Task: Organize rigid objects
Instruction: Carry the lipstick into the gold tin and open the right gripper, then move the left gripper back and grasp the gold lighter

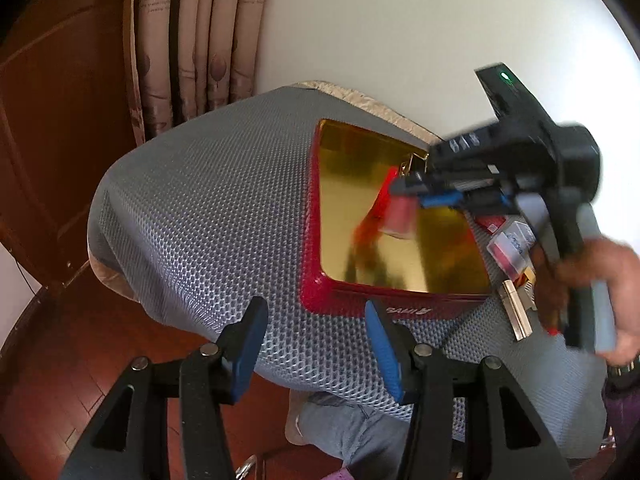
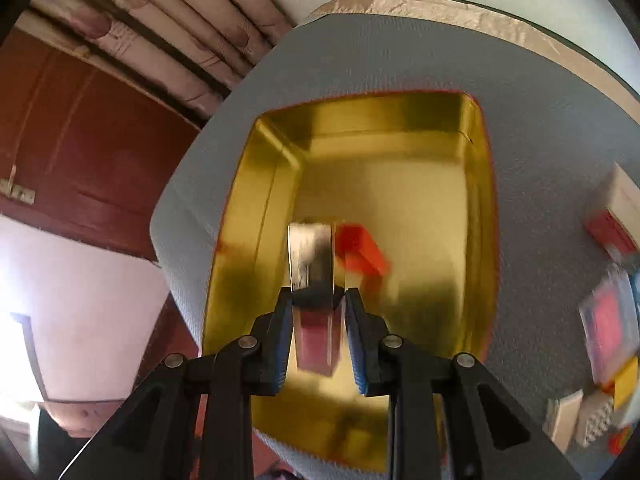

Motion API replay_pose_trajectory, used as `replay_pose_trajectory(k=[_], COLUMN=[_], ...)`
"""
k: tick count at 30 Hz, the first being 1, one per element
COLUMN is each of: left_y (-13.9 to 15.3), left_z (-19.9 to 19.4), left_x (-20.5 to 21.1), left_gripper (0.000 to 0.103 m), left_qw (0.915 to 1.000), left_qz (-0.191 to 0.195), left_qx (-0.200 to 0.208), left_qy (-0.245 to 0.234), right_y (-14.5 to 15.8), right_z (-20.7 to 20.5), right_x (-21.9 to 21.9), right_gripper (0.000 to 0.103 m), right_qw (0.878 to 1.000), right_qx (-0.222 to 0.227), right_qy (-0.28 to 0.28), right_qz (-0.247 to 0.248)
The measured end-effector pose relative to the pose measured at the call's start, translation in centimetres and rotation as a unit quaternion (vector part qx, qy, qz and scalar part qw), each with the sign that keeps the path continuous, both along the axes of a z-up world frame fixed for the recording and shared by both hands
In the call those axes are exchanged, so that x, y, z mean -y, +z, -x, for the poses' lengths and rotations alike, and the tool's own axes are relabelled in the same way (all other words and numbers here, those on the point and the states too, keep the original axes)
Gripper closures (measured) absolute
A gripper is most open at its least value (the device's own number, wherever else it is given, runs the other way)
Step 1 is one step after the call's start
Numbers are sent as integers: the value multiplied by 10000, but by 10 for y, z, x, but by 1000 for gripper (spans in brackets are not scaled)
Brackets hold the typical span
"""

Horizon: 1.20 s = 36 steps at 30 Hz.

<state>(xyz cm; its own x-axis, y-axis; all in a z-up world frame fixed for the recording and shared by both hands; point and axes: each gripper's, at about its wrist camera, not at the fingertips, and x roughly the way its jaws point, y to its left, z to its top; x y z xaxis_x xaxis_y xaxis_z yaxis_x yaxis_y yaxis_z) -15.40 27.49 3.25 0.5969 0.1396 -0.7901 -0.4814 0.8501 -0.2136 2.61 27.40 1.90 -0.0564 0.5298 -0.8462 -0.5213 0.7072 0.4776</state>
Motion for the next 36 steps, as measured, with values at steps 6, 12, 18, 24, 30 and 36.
replay_pose_trajectory(k=[6,12,18,24,30,36], left_y=[-11,-16,-8,0,4,5], left_z=[-2,-6,-6,-4,-13,-40], left_x=[-5,-2,9,34,78,141], left_gripper=[51,51,51,51,51,51], left_qw=[9997,9994,9995,9972,9893,9735], left_qz=[174,156,-243,-549,-528,-115], left_qx=[-158,-291,-147,-13,69,-118], left_qy=[45,-53,-155,-504,-1359,-2282], right_y=[-7,4,44,72,59,10], right_z=[-28,-39,-12,46,98,114], right_x=[-25,-26,25,146,279,376], right_gripper=[79,79,64,37,4,4], right_qw=[9999,9987,9938,9764,9443,9272], right_qx=[-85,14,687,1924,2919,2902], right_qy=[-116,-230,-260,-736,-1451,-1885], right_qz=[-12,-453,-839,-651,461,1432])
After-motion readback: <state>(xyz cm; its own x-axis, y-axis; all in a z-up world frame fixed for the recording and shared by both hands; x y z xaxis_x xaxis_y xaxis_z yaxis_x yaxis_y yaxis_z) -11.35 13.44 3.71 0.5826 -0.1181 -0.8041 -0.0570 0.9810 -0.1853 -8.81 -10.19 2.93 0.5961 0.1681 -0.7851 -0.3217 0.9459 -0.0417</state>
